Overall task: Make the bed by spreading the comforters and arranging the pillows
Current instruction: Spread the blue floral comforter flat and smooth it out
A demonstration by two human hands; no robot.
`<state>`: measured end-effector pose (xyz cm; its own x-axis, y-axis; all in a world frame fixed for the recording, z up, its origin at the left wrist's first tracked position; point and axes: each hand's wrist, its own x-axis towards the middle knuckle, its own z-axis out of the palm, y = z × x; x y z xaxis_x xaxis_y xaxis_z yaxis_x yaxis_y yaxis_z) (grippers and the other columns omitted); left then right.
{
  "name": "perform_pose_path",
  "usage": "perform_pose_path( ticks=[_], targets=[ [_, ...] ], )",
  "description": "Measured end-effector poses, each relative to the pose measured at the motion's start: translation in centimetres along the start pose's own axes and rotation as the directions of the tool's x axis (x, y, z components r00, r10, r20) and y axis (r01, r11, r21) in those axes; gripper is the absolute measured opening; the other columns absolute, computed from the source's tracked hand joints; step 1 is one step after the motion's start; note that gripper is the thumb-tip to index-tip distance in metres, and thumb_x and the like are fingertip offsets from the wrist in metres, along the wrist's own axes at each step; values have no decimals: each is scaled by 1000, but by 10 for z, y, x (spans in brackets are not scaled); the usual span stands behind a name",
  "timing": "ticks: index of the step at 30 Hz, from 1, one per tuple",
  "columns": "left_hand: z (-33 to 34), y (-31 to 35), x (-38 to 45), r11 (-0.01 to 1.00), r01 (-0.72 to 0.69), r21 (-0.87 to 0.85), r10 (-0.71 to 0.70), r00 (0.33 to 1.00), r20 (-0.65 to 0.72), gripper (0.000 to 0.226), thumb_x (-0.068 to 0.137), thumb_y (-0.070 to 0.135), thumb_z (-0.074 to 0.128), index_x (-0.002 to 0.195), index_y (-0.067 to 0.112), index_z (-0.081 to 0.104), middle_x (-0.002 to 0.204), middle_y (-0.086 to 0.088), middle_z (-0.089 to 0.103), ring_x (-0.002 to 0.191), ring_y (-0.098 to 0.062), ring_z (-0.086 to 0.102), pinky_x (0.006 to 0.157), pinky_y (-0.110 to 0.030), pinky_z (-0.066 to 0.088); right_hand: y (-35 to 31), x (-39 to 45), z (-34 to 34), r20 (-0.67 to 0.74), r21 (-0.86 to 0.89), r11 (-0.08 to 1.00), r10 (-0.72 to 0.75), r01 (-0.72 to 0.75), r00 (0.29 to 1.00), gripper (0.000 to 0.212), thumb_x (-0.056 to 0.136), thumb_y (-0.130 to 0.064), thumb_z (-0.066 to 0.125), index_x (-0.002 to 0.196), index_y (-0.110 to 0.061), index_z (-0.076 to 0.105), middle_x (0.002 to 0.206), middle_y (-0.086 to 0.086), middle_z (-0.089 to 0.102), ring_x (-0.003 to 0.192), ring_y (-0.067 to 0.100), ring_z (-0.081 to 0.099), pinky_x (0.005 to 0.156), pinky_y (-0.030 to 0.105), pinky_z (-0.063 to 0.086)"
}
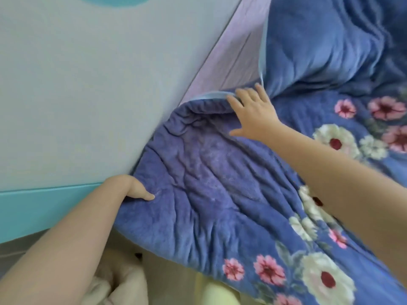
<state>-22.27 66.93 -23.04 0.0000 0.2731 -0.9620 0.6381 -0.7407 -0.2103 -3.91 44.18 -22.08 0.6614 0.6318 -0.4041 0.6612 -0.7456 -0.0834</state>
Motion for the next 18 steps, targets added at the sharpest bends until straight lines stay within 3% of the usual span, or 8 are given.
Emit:
perform_pose_path(
  ticks=[3,4,6,8,12,14,16,18],
  targets=[
    [-6,3,10,979,-123,-164,104,987,-123,72,74,42,70,125,-4,51,119,-21,57,102,-30,57,76,-35,47,7,-6,11,-96,4,999,43,-43,994,71,78,-6,65,141,-11,34,156,20,12,145,33,7,112,63,-1],
    [-10,7,11,952,-203,-228,153,964,-220,72,68,39,75,121,-5,53,114,-22,58,99,-31,58,73,-36,47,8,-6,12,-115,9,999,53,-52,992,68,80,-3,62,141,-13,34,157,19,5,146,32,2,112,63,1],
    [-17,20,14,931,-320,-177,234,892,-386,66,74,21,75,127,-5,46,131,-24,54,117,-33,55,94,-38,44,6,-7,16,-115,54,997,68,-62,991,68,81,-6,61,142,-14,32,157,19,-2,145,35,-4,113,60,9],
    [-21,34,18,927,-361,-100,272,833,-481,74,78,19,71,138,-2,34,142,-22,44,130,-33,45,106,-39,38,0,-13,26,-27,128,986,108,-104,994,66,85,-18,61,143,-13,29,157,20,1,145,37,2,111,56,21],
    [-20,58,25,956,-292,37,267,806,-529,95,80,35,68,149,6,9,147,-25,33,136,-37,35,110,-42,32,-3,-38,54,382,60,970,195,-234,903,50,91,-45,46,122,-6,45,129,17,49,116,34,47,85,42,45],
    [-18,68,25,963,-257,87,262,796,-545,99,80,39,67,150,9,5,146,-27,31,135,-39,33,110,-43,31,-4,-60,61,613,-6,985,138,-170,778,50,85,-59,45,96,-11,53,104,11,59,92,29,54,75,35,43],
    [-13,76,26,966,-229,125,259,804,-535,101,78,41,68,150,12,3,146,-29,28,135,-40,31,110,-44,31,-11,-86,76,833,-31,998,57,-57,550,57,79,-66,49,79,-10,57,80,3,55,81,26,55,78,34,45],
    [-3,82,27,967,-201,159,255,819,-514,101,77,42,69,150,14,5,146,-28,24,135,-41,29,109,-46,31,-23,-117,102,950,-28,999,13,44,311,61,74,-69,52,79,-9,62,81,2,61,85,27,59,89,36,47]
  ],
)
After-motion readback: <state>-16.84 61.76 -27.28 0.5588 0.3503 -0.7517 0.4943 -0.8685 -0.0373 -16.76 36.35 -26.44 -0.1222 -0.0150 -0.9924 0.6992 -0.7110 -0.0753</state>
